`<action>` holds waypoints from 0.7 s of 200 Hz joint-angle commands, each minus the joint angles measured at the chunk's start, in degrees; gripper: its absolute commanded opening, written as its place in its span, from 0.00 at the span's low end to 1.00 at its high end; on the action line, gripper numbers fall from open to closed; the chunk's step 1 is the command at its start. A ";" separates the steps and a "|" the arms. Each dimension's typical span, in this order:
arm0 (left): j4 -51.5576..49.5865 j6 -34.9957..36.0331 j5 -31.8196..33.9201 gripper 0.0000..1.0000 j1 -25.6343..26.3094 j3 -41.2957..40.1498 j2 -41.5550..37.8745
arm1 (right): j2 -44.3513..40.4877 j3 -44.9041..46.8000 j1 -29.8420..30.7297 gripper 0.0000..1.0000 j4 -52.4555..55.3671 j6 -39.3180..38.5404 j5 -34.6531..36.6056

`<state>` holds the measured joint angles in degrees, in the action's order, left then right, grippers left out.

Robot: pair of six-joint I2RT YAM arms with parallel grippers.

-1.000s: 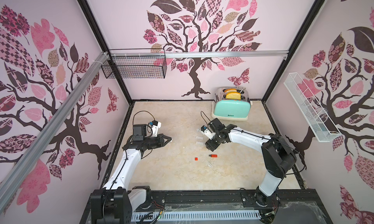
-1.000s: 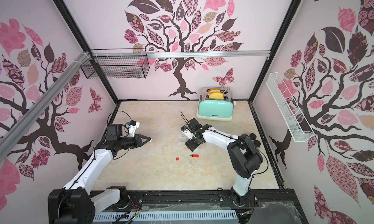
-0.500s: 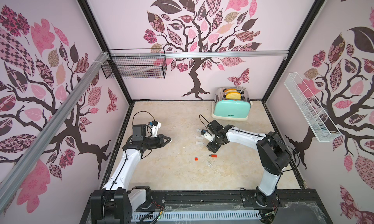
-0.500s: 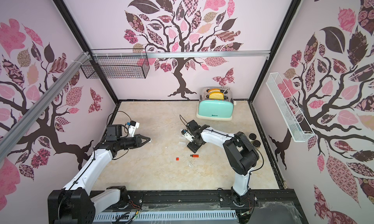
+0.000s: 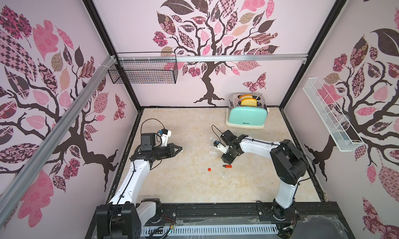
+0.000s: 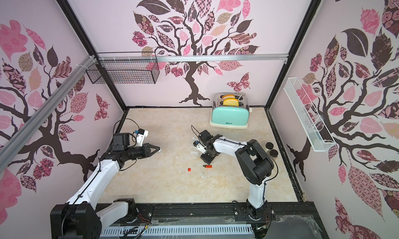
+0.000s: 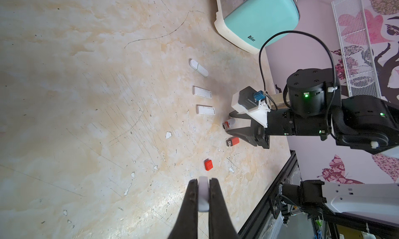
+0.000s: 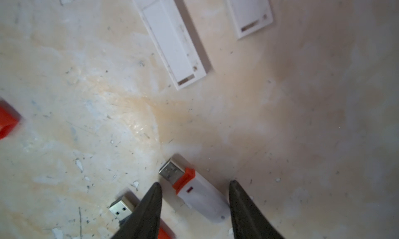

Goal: Close the usb drive cover
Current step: Pick up the USB drive from the center of the board.

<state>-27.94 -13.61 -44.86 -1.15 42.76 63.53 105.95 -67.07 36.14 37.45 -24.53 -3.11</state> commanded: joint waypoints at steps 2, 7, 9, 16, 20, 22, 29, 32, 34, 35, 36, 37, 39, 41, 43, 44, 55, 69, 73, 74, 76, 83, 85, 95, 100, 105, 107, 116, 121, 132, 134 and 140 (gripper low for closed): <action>0.35 0.73 -0.12 0.00 -0.29 0.61 -0.86 | 0.80 -0.85 0.17 0.46 1.48 0.20 0.38; -0.13 0.93 0.15 0.00 -0.27 0.95 -0.91 | 0.96 -1.23 0.28 0.44 2.17 0.32 0.66; -0.28 1.01 0.26 0.00 -0.31 0.99 -0.92 | 1.00 -1.29 0.37 0.44 2.36 0.35 0.76; -0.14 0.95 0.47 0.00 -0.26 0.81 -1.04 | 0.70 -1.01 0.51 0.43 2.10 0.24 1.19; 0.15 0.95 0.37 0.00 -0.27 0.56 -1.19 | 0.38 -0.57 0.72 0.43 1.52 0.07 1.29; 0.39 0.91 0.21 0.00 -0.31 0.39 -1.21 | 0.22 -0.29 0.69 0.42 1.21 -0.02 1.30; 0.94 0.58 -0.19 0.00 -0.32 -0.02 -1.30 | -0.27 0.34 0.75 0.41 0.44 -0.09 1.31; 1.06 0.52 -0.22 0.00 -0.28 -0.04 -1.25 | -0.30 0.41 0.73 0.41 0.21 -0.15 1.40; 1.05 0.51 -0.23 0.00 -0.26 -0.05 -1.22 | -0.31 0.50 0.76 0.41 0.22 -0.09 1.48; 1.01 0.51 -0.23 0.00 -0.31 -0.05 -1.22 | -0.31 0.48 0.72 0.41 0.28 -0.08 1.55; 1.03 0.51 -0.23 0.00 -0.28 0.00 -1.21 | -0.31 0.46 0.70 0.40 0.35 -0.04 1.63; 1.04 0.51 -0.23 0.00 -0.27 0.02 -1.17 | -0.26 0.45 0.70 0.40 0.39 -0.01 1.67; 0.94 0.51 -0.23 0.00 -0.26 0.10 -1.09 | -0.19 0.34 0.71 0.40 0.60 -0.02 1.81; 0.74 0.53 -0.18 0.00 -0.26 0.23 -1.12 | -0.08 0.22 0.76 0.40 0.87 -0.02 1.98; 0.67 0.65 -0.11 0.00 -0.27 0.33 -1.01 | -0.01 0.08 0.73 0.39 1.20 -0.06 2.13; 0.43 0.71 -0.08 0.00 -0.27 0.45 -1.02 | 0.02 0.00 0.75 0.39 1.34 -0.07 2.18; -0.17 0.95 0.30 0.00 -0.26 0.83 -1.03 | -0.06 -0.14 1.02 0.36 1.99 0.01 2.77; 0.92 0.58 -0.32 0.00 -0.32 0.09 -1.31 | -1.03 1.10 1.13 0.33 0.18 -0.08 2.90; 1.21 0.47 -0.55 0.00 -0.27 -0.08 -1.32 | -1.09 1.23 1.20 0.33 -0.20 -0.05 2.93; 1.17 0.45 -0.56 0.00 -0.27 -0.07 -1.31 | -1.10 1.23 1.21 0.32 -0.28 -0.06 2.93; 1.28 0.43 -0.57 0.00 -0.28 -0.07 -1.30 | -1.10 1.26 1.15 0.32 -0.28 -0.05 2.94; 1.10 0.42 -0.45 0.00 -0.27 0.09 -1.21 | -0.73 1.02 1.13 0.31 0.25 -0.06 3.27; 0.95 0.47 -0.37 0.00 -0.31 0.23 -1.12 | -0.57 0.83 1.13 0.31 0.58 -0.05 3.39; -0.04 0.86 0.07 0.00 -0.31 0.73 -1.12 | 0.00 0.11 1.26 0.29 1.91 0.10 3.73; -0.02 0.86 0.12 0.00 -0.29 0.70 -1.28 | -0.11 0.26 1.29 0.29 1.73 0.17 3.66; 0.18 0.82 0.04 0.00 -0.26 0.52 -1.38 | -0.34 0.56 1.32 0.28 1.07 0.28 3.41; 0.33 0.78 -0.07 0.00 -0.26 0.38 -1.39 | -0.49 0.74 1.33 0.28 0.79 0.28 3.28; 1.17 0.44 -0.56 0.00 -0.26 -0.09 -1.43 | -0.74 1.22 1.35 0.28 -0.04 0.36 2.94; 1.22 0.36 -0.58 0.00 -0.26 -0.09 -1.48 | -0.60 1.09 1.31 0.28 0.17 0.36 3.02; 0.36 0.83 -0.13 0.00 -0.28 0.44 -1.39 | 0.02 0.21 1.30 0.29 1.82 0.53 3.75; 0.13 0.92 -0.03 0.00 -0.26 0.54 -1.39 | 0.04 0.08 1.30 0.29 2.01 0.58 3.91; -0.17 0.95 0.18 0.00 -0.26 0.73 -1.39 | -0.24 0.24 1.31 0.30 2.27 0.78 4.15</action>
<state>-27.97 -13.50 -44.86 -1.15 42.76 63.05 105.78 -66.78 37.28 37.56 -24.49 -0.95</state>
